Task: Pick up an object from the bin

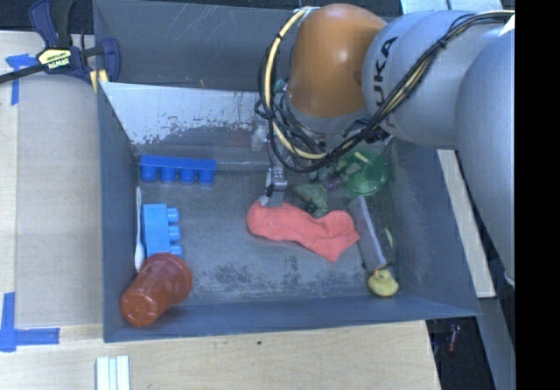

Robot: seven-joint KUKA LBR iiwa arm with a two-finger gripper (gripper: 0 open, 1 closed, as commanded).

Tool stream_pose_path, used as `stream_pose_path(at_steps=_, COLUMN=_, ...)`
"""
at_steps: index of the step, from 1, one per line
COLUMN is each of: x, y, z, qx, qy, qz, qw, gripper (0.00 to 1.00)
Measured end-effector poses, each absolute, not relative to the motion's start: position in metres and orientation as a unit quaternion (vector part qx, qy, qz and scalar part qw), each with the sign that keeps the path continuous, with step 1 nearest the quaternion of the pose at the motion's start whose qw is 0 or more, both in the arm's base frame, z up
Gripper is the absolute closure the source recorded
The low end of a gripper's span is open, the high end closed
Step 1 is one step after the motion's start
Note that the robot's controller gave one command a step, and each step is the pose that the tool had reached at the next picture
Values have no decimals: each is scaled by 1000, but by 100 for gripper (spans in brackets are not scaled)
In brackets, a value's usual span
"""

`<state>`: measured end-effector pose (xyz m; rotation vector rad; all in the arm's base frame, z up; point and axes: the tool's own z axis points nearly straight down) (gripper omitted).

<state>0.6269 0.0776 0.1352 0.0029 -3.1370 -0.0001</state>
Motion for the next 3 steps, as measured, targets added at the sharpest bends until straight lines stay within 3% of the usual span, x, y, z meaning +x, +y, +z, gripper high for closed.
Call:
stream_pose_path(at_steps=1, x=628, y=77, z=140, qx=0, qy=-1000, qz=0, qw=-1, gripper=0)
stream_pose_path(at_steps=2, x=626, y=66, z=128, qx=-12, qy=-1000, qz=-2, qw=-5, gripper=0)
stream_pose_path(at_steps=3, x=620, y=58, z=94, qx=84, qy=-996, qz=0, qw=-4, gripper=0)
